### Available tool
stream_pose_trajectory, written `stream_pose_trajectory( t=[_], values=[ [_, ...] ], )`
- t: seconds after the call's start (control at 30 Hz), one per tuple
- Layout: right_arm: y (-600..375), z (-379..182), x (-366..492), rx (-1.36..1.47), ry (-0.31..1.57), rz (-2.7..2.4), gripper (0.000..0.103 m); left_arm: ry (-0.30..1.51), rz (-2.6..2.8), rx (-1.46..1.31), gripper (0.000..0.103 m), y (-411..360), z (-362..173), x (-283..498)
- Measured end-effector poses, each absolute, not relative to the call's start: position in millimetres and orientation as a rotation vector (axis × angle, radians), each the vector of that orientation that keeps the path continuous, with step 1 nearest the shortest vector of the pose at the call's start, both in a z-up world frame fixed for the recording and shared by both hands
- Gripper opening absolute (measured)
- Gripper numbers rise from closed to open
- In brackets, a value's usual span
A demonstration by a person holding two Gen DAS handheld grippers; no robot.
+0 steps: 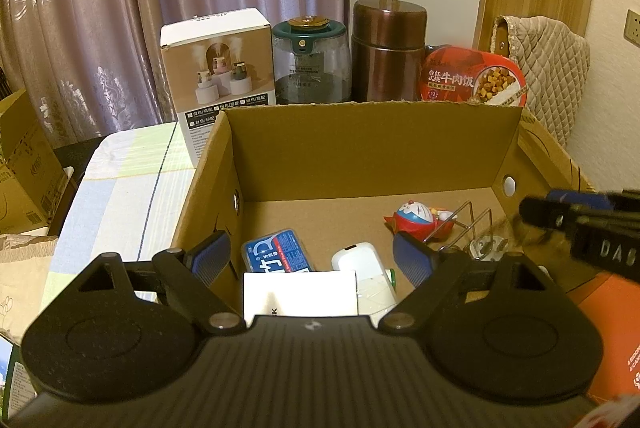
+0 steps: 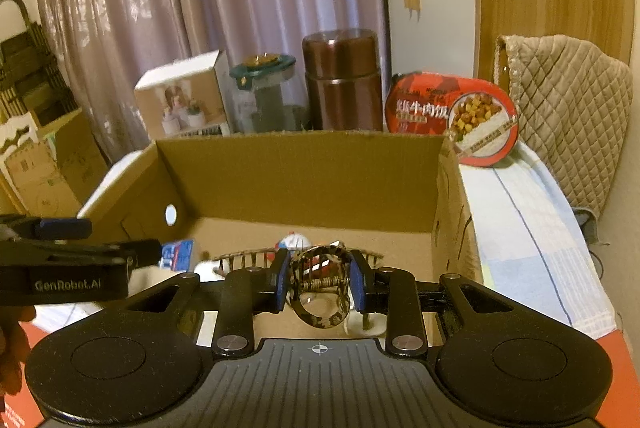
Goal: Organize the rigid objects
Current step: 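Open both tools to release the plate and sunglasses in the box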
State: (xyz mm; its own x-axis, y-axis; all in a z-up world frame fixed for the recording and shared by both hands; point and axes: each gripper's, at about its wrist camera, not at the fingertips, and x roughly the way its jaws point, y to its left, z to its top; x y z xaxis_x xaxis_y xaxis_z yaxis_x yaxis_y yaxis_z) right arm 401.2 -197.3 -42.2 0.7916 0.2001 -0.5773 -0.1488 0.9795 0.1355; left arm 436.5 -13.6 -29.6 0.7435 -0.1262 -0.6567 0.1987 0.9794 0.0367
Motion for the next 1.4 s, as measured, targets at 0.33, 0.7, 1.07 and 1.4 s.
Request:
stream_pose_trajectory(
  t=[0.33,0.7,1.07,1.4],
  values=[
    [-200.3,-40.5,403.4,0.086,0.638,0.182,0.04,0.711,-0.178,0.107,0.086,-13.7,-26.9,439.2],
    [-201.7,-42.5,403.1,0.083,0.646,0.182,0.048,0.709,-0.18,0.109,0.086,-13.8,-26.6,438.5],
    [-203.4,-43.4,402.6,0.076,0.639,0.182,0.058,0.705,-0.179,0.109,0.086,-13.6,-27.9,437.2],
    [-213.0,-27.8,389.3,0.033,0.556,0.163,0.078,0.654,-0.18,0.107,0.102,-10.4,-18.7,429.6]
  ],
)
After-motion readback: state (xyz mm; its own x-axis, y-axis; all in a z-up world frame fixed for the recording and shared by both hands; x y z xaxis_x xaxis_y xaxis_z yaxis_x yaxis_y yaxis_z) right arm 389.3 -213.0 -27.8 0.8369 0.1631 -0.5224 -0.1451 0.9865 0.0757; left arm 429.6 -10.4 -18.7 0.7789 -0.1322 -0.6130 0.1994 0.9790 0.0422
